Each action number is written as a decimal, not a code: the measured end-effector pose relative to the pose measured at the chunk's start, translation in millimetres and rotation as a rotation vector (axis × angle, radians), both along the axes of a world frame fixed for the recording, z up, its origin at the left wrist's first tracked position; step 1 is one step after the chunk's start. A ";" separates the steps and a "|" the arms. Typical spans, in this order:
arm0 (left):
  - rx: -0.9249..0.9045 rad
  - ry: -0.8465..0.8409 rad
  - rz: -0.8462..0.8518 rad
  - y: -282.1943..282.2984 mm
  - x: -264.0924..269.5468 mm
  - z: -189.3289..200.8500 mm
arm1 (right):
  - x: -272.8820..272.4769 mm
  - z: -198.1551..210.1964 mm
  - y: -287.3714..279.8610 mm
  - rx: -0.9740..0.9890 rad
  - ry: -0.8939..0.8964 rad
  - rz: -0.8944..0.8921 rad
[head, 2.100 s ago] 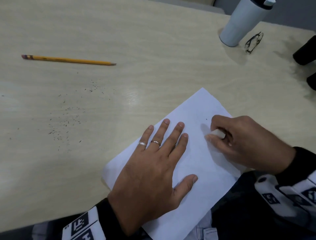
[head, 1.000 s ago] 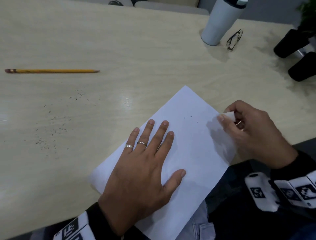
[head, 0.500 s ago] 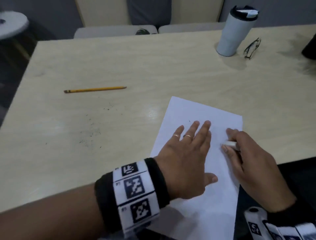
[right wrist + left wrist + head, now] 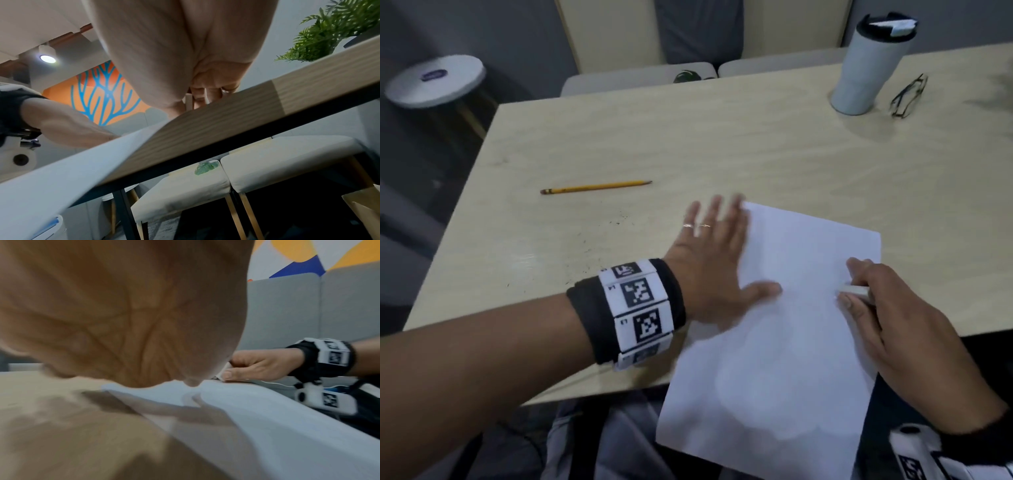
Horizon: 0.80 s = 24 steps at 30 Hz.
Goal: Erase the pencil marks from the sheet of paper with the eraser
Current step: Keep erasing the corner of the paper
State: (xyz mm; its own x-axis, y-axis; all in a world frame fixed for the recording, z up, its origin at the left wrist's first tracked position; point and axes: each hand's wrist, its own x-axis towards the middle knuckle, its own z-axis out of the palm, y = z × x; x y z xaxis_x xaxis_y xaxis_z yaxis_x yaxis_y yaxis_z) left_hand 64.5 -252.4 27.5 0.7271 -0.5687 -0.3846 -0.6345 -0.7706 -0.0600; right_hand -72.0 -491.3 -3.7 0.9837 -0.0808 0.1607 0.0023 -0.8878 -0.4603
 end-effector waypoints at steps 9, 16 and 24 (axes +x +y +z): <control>0.126 -0.098 0.147 47.0 21.9 3.4 | -2.9 5.6 3.2 0.047 0.051 -0.047; 0.105 -0.019 -0.178 58.0 -3.4 -2.2 | -0.1 3.5 -0.7 0.062 0.059 -0.047; -0.071 -0.136 0.135 62.3 -47.9 11.0 | 0.5 5.2 -1.5 0.151 0.074 -0.100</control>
State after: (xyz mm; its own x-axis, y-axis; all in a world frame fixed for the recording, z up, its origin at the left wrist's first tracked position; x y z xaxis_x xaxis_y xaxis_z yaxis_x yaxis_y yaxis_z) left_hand 16.5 -190.1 38.4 0.8411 -0.4847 -0.2401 -0.5150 -0.8534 -0.0810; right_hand -71.5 -492.8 1.6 0.9781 -0.1968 0.0674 -0.1213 -0.8027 -0.5840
